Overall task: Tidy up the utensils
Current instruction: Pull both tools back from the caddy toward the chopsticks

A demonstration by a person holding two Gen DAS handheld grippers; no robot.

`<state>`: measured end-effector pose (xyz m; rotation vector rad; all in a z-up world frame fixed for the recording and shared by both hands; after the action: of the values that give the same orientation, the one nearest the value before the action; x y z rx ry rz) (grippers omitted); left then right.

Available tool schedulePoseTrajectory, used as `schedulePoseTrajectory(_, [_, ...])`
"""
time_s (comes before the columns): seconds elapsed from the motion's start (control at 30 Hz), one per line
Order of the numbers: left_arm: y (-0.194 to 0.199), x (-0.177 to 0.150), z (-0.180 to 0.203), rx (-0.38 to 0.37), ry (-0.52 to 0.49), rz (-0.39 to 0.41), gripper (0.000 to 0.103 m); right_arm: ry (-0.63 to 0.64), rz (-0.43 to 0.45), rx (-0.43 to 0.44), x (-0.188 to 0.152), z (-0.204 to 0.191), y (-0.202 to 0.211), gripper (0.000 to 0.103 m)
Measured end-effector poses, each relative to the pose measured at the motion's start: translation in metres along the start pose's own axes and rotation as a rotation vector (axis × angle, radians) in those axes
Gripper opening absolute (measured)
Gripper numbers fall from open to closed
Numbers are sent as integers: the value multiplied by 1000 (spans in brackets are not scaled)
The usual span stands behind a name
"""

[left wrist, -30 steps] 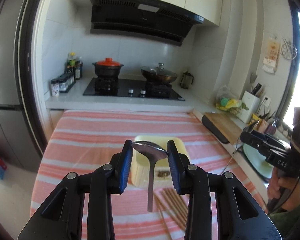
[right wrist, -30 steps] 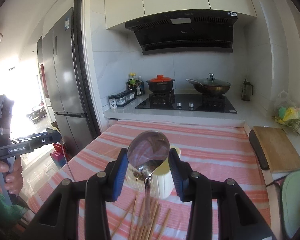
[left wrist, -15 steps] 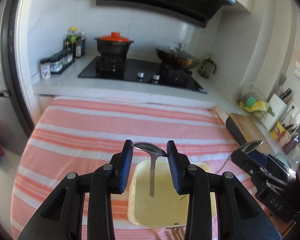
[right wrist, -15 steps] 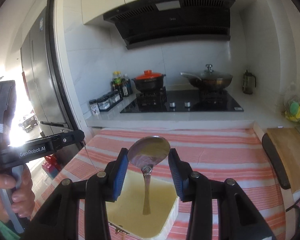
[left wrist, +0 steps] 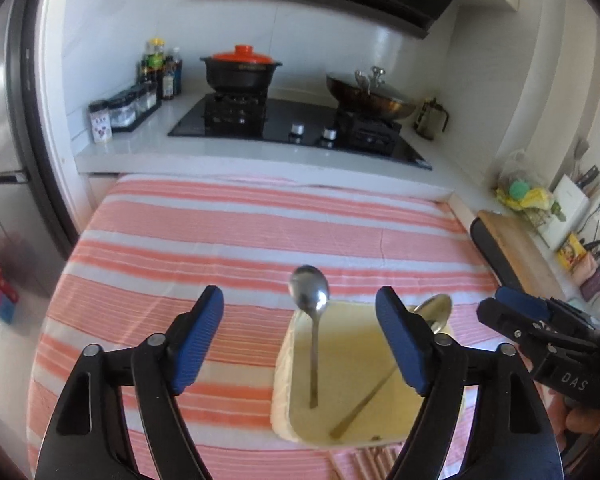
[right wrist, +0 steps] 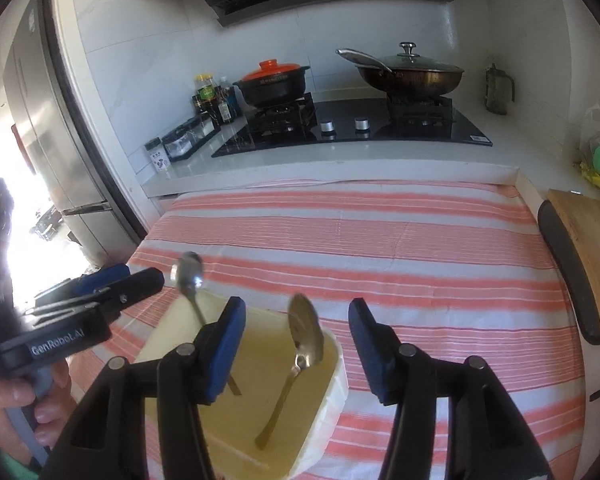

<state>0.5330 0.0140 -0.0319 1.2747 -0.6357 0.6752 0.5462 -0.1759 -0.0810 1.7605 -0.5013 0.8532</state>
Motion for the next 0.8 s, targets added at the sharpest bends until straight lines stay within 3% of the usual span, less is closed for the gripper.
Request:
schedulePoseTrajectory(0.1, [64, -19, -19, 3, -23, 70, 100, 23, 21, 23, -21, -5, 55, 59])
schedulePoseTrajectory(0.17, [98, -48, -34, 29, -35, 75, 101, 59, 35, 12, -46, -8, 91, 62])
schedulePoseTrajectory(0.33, [139, -156, -68, 94, -38, -23, 101, 135, 60, -52, -142, -10, 155, 63])
schedulePoseTrajectory(0.43, [148, -221, -81, 69, 38, -119, 101, 93, 64, -86, -209, -11, 173, 63])
schedulePoseTrajectory(0.53, [158, -269, -79, 44, 76, -164, 100, 30, 65, -109, -267, -14, 181, 63])
schedulePoseTrajectory(0.6, [161, -287, -65, 33, 7, -199, 100, 15, 77, -154, -301, -16, 186, 63])
schedulePoseTrajectory(0.67, [169, -297, -54, 76, -43, -194, 101, 2, 68, -174, -327, -17, 188, 63])
schedulePoseTrajectory(0.73, [175, -301, -44, 94, -43, -163, 102, 7, 42, -174, -346, -17, 187, 63])
schedulePoseTrajectory(0.8, [174, -306, -36, 63, -18, -176, 103, 17, 21, -199, -359, -14, 189, 63])
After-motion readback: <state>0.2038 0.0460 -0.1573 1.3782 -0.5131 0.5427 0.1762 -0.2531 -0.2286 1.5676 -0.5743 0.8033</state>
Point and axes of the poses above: each gripper's, at about its wrist camera, not at the fingertips, and y roughly against the way its jaws point, z to its right, x to its top, the point moved 5 cm from there along -y, roughly the way its jaws point, and after that the axes turned 1 degree about -y, right-handed, at the moved point
